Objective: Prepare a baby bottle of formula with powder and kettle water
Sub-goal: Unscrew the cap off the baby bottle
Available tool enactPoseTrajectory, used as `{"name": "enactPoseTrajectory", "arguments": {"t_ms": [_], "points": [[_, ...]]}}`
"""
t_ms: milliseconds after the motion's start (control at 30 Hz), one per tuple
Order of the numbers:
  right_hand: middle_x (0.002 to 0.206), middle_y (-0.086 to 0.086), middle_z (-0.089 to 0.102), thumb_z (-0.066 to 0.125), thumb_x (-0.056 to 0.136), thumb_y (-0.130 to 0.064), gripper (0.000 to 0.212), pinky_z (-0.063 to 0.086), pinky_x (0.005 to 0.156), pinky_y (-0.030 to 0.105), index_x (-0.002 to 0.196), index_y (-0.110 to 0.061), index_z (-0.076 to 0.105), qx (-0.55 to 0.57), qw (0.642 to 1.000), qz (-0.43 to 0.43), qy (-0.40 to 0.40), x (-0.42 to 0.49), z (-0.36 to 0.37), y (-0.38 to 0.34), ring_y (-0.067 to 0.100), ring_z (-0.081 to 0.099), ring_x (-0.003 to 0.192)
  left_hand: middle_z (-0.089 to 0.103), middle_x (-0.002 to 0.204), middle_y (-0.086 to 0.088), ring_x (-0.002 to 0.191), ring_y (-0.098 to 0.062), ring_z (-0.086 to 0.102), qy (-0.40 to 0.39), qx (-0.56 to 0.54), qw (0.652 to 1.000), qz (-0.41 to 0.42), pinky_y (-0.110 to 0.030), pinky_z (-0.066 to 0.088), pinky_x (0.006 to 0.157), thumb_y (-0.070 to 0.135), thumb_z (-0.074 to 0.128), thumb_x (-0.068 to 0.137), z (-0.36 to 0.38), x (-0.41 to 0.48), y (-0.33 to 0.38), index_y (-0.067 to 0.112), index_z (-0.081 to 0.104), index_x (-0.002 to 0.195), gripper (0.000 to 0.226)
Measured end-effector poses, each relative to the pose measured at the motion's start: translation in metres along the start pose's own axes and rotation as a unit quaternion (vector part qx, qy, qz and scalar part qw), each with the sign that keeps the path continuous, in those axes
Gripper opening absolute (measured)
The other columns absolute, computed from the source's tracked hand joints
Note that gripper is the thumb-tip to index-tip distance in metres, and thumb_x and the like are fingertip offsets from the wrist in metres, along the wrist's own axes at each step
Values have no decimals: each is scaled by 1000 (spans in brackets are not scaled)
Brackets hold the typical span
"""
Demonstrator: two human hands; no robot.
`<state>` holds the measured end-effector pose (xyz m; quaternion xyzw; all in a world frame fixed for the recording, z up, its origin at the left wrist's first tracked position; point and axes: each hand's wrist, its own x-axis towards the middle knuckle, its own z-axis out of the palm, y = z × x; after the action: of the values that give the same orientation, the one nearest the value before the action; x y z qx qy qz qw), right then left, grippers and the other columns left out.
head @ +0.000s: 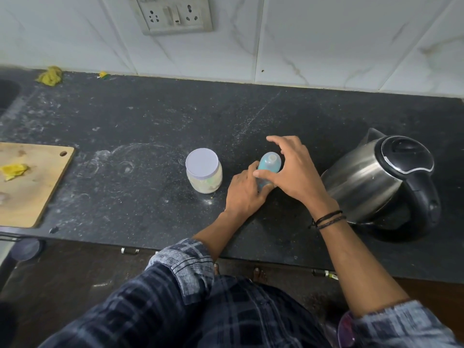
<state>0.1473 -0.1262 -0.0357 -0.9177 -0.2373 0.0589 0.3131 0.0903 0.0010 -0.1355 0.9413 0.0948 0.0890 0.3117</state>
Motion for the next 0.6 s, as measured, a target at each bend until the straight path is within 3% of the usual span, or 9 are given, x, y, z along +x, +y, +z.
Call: {"name": "enactPoseTrajectory", "arguments": {"t_ms": [67, 133, 267, 400, 533, 600], "points": [[136, -1, 49, 86, 77, -44, 76, 49, 94, 38, 142, -28, 51, -7, 1000, 3, -4, 0, 1, 1, 16, 48, 122, 63, 132, -7, 114, -26, 61, 0, -1, 1000, 0, -41, 45, 98, 57, 57, 92, 1, 0, -1, 12, 37, 146, 73], [129, -2, 52, 85, 81, -34, 61, 53, 94, 42, 135, -27, 57, -25, 1000, 2, -13, 0, 2, 2, 20, 55, 118, 65, 126, -8, 109, -28, 63, 6, -4, 1000, -2, -41, 44, 93, 55, 60, 92, 0, -1, 1, 11, 40, 143, 70], [139, -4, 42, 88, 77, -36, 77, 50, 93, 36, 144, -30, 50, -3, 1000, -16, -7, 0, 2, 2, 17, 51, 122, 61, 135, -7, 115, -27, 60, 2, 5, 1000, 1, -40, 43, 98, 55, 59, 92, 2, 0, -1, 12, 37, 147, 72], [131, -5, 52, 82, 83, -27, 56, 53, 97, 46, 134, -28, 58, -12, 1000, -9, -11, -1, 2, 1, 18, 55, 118, 64, 129, -8, 111, -28, 62, 9, -7, 1000, 4, -41, 44, 95, 54, 60, 92, 1, -1, 0, 12, 40, 143, 69], [139, -5, 45, 85, 80, -33, 69, 50, 97, 36, 141, -29, 52, -3, 1000, -15, -8, -1, 1, 0, 15, 51, 123, 60, 135, -6, 114, -26, 61, 6, 2, 1000, 7, -40, 44, 97, 56, 57, 93, 2, 0, -2, 14, 37, 146, 71], [133, -5, 50, 83, 83, -32, 59, 52, 97, 39, 136, -27, 56, -11, 1000, -3, -13, 0, 1, 0, 16, 55, 120, 63, 131, -6, 111, -26, 62, 9, -4, 1000, 6, -40, 44, 95, 57, 58, 93, 1, -1, -1, 14, 39, 144, 70]]}}
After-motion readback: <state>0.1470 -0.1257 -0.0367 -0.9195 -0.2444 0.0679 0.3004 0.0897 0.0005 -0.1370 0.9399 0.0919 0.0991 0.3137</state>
